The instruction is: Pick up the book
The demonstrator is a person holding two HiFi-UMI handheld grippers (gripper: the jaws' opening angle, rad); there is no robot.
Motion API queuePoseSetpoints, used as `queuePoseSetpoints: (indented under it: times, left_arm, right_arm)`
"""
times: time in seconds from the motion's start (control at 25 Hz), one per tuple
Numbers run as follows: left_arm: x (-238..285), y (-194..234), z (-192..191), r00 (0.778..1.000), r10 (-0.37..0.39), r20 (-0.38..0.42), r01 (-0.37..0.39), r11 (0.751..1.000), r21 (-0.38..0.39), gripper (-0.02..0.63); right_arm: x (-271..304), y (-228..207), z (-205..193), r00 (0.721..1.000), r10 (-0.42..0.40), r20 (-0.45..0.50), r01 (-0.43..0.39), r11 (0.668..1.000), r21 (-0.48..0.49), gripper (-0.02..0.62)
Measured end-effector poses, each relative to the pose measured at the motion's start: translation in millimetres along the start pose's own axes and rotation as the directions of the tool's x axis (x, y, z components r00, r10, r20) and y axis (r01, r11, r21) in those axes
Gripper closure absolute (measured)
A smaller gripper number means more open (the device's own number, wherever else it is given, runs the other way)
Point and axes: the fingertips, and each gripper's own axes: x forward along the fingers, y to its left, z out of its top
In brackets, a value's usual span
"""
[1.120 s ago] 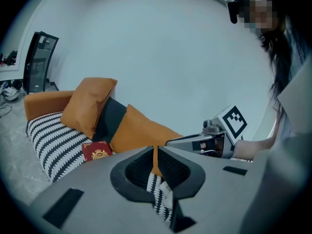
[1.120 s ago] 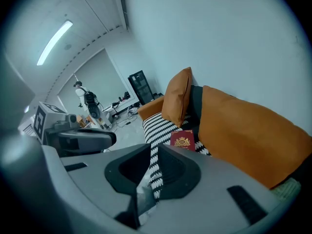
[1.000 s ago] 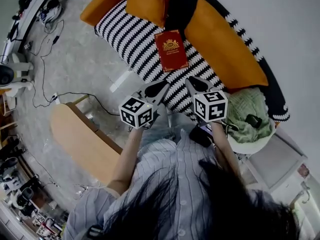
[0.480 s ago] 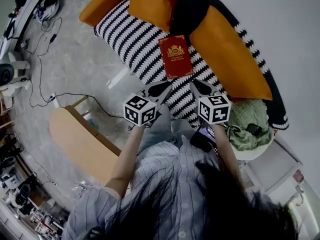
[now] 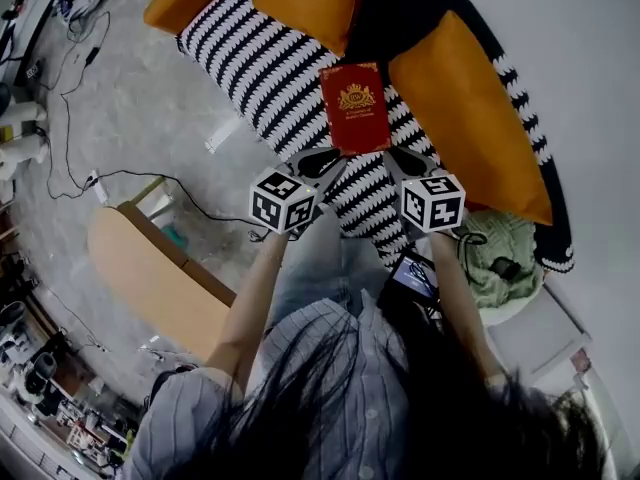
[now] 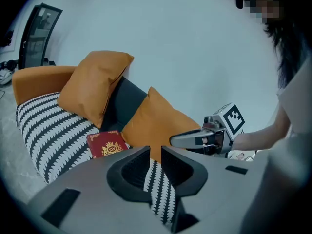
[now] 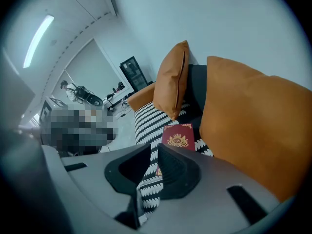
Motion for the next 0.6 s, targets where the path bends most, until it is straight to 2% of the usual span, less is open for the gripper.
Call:
queuePoseSetpoints:
  times: [0.4, 0.6]
  left_arm:
    - [44, 59, -6, 0.998, -0.013, -0.057, 0.012, 1.000, -0.013, 0.504]
    - [62, 97, -17, 0.995, 0.008, -0.099, -0.007, 1.000, 0.006, 0.492]
  right_arm:
    - [71, -31, -5, 0.999, 0.022, -0.035, -0.020, 0.997, 0.078, 0.540]
    - [102, -47, -17, 0.997, 0.029, -0.066, -0.023, 0.995, 0.098, 0.540]
